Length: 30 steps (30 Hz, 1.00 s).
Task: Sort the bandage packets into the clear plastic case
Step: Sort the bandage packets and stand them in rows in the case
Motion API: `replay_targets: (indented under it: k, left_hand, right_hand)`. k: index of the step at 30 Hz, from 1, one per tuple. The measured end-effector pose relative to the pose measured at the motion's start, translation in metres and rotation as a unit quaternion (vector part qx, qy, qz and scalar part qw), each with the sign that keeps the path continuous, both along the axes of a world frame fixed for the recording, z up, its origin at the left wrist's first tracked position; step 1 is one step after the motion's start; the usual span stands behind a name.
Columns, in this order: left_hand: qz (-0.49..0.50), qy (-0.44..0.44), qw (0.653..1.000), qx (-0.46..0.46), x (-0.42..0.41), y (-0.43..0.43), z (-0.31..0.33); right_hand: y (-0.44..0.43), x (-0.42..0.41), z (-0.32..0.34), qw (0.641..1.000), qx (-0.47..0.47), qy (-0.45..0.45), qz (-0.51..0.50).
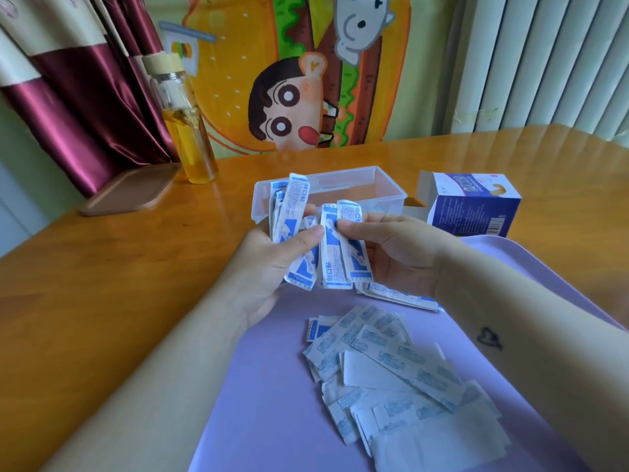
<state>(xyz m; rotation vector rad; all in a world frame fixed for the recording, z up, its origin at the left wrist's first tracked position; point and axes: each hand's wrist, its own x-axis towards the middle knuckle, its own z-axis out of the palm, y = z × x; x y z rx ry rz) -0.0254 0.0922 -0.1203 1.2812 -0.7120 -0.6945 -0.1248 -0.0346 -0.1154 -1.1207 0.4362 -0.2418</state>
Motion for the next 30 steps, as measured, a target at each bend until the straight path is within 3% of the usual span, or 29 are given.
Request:
replay_targets:
  k: [9, 16, 23, 26, 30]
  left_hand:
    - [-0.072, 0.134, 0.988, -0.001, -0.011, 0.0, 0.005]
    - [-0.08, 0.065, 0.993, 0.052, -0.006, 0.002, 0.004]
    - [-0.093, 0.119, 0.986, 0.074, -0.008, 0.003, 0.005]
    - [-0.134, 0.112, 0.98, 0.096, -0.01, 0.005, 0.005]
    - [-0.17, 0.139, 0.972, 0.089, -0.01, 0.006, 0.003]
  right_hand:
    - [0.008, 0.005, -0.005, 1.0, 0.017, -0.018, -0.013]
    - [0.009, 0.0, 0.001, 1.0, 0.01, -0.025, -0.004]
    - [0.008, 0.0, 0.002, 0.998, -0.007, -0.057, -0.019]
    - [0.011, 0.002, -0.001, 0.996, -0.049, -0.061, -0.044]
    - [0.017, 0.002, -0.003, 0.974, -0.204, -0.057, -0.08]
